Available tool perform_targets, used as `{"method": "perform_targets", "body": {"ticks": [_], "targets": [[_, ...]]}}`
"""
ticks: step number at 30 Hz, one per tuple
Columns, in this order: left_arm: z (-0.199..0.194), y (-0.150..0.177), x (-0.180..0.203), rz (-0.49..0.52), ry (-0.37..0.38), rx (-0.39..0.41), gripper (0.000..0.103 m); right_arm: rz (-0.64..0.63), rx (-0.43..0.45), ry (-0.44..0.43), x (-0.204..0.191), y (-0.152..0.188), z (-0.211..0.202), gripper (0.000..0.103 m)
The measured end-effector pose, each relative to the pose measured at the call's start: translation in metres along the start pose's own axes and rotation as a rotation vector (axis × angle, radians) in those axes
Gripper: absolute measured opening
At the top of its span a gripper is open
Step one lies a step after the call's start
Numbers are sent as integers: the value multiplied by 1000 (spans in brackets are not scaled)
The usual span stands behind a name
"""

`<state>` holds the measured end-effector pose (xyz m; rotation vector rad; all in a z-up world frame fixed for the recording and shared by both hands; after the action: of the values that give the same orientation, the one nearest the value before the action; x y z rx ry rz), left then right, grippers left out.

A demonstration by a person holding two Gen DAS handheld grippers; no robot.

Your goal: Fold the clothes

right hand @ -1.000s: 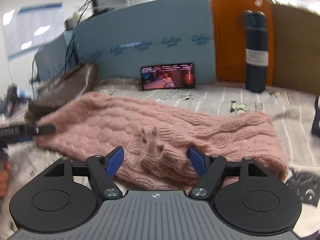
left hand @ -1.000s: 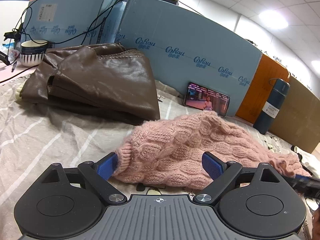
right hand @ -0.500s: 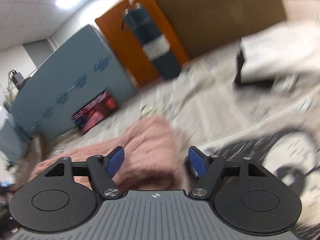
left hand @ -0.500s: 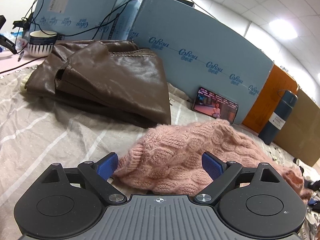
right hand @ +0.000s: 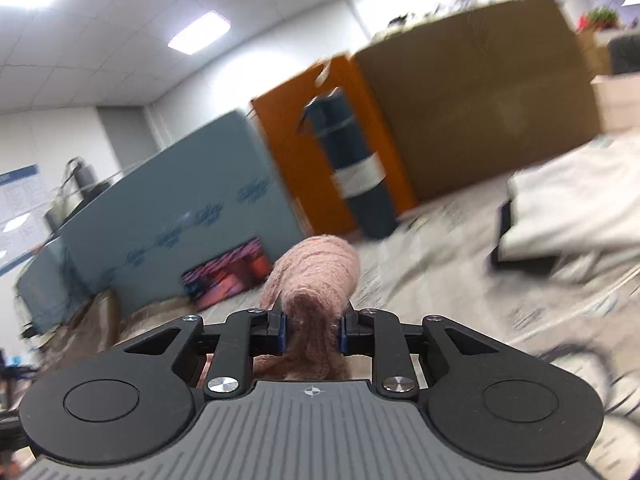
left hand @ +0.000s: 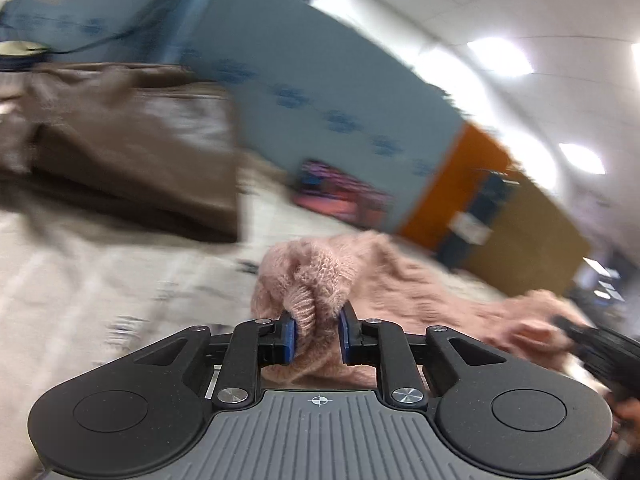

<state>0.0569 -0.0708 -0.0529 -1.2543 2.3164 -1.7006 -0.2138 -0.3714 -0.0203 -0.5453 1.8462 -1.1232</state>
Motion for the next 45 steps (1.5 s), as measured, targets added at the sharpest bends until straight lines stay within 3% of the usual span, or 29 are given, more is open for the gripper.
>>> {"method": "perform_targets", "body": {"ticks": [2,3,4,5,6,9,13,19,22,27,32,36,38,42,45], "targets": [[0,0,9,44,5,6,27,-11,25,61,12,-10,-4,20],[3,-1,9,62,-34,12,32,-35,39,88,15,-15,-6,20],[6,-1,9,80,-73,18,49,-69,50,105,14,-18,-7,20],[9,-2,5,82,-122,27,58,-105,57,116,11,-19,-8,20],[12,-3,2,84,-171,37,58,-142,65,127,7,-21,-9,20],[31,2,-13,69,-267,-47,61,-252,77,142,-13,-19,-6,20],[32,2,-15,65,-282,-54,65,-390,109,98,-58,-12,2,20],[4,-10,-16,-32,-221,52,69,-601,118,28,-136,9,26,21],[-5,-17,-15,-73,-150,90,73,-699,124,-5,-173,27,34,21],[-20,-26,-13,-113,-52,149,75,-798,21,-166,-220,76,44,21],[-28,-29,-10,-139,20,175,76,-753,-138,-297,-236,110,57,21],[-28,-29,-4,-170,157,161,76,-601,-278,-375,-228,122,71,29],[-26,-31,0,-187,207,153,76,-506,-341,-426,-221,126,77,37],[-21,-31,3,-227,240,122,76,-254,-411,-609,-214,116,68,77],[-15,-29,5,-247,252,93,76,-13,-442,-777,-203,93,51,83]]}}
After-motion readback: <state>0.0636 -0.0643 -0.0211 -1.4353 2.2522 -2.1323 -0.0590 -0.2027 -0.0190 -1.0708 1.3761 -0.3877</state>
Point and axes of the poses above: each gripper's, at about its wrist camera, not at the fingertips, and z roughly the way its jaws point, x to its right, y to its underside, the point moved 7 cm from there along z, roughly the way its jaws point, and after that the axes turned 6 degrees about -y, right-handed, at the moved point
